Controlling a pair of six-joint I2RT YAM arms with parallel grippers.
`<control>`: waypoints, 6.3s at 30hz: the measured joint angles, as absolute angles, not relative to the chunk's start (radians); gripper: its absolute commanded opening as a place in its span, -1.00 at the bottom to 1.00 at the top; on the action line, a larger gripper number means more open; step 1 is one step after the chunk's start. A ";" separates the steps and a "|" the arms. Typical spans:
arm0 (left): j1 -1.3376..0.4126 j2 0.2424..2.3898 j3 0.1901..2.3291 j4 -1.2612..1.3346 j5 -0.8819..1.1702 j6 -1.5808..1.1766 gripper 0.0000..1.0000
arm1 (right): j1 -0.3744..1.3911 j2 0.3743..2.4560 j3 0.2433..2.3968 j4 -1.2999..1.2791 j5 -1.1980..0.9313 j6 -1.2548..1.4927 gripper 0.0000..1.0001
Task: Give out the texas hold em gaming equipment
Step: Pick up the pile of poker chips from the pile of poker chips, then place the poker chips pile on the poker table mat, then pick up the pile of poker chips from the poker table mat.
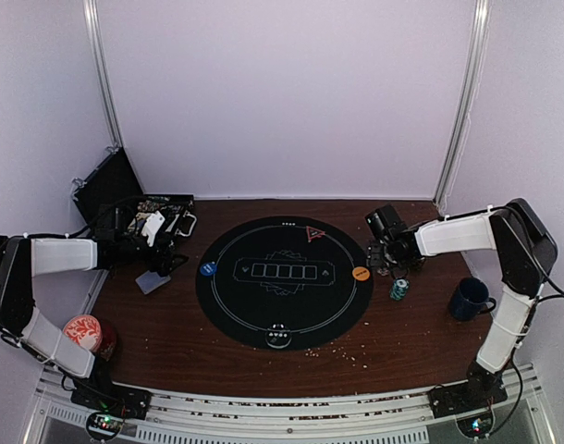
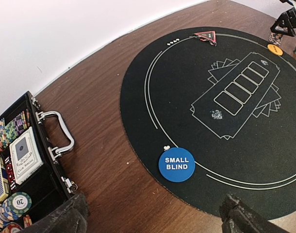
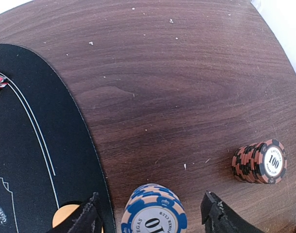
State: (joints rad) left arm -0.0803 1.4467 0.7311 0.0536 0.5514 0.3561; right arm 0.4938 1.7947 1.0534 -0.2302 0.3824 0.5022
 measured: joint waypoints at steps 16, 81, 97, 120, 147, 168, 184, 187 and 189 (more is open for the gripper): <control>-0.080 1.447 0.731 0.054 0.554 0.355 0.96 | 0.487 1.798 1.046 -0.215 0.366 0.502 0.25; -0.080 1.459 0.731 0.104 0.477 0.308 0.96 | 0.937 2.128 1.684 -0.308 0.372 0.387 -0.42; -0.080 1.459 0.730 0.112 0.474 0.304 0.96 | 1.049 2.458 1.942 -0.347 0.271 0.363 -0.35; -0.081 1.454 0.745 0.012 0.574 0.379 0.96 | 1.047 2.194 1.730 -0.406 0.281 0.335 1.00; -0.482 1.865 1.195 -0.398 0.498 0.463 0.96 | 0.969 1.565 0.938 -0.229 0.508 0.382 1.00; -0.564 2.048 1.336 -0.414 0.363 0.450 0.62 | 0.969 1.548 0.929 -0.211 0.543 0.397 1.00; -0.590 2.050 1.341 -0.419 0.304 0.481 0.30 | 0.969 1.542 0.928 -0.211 0.551 0.397 1.00; -0.596 2.049 1.340 -0.419 0.297 0.485 0.23 | 0.969 1.542 0.928 -0.211 0.552 0.397 1.00; -0.597 2.049 1.339 -0.419 0.295 0.488 0.17 | 0.969 1.542 0.928 -0.211 0.552 0.397 1.00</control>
State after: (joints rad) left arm -0.5968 2.0495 1.3392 -0.4191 0.2955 0.4877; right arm 0.9688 1.5425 0.9283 -0.2111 0.5522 0.3969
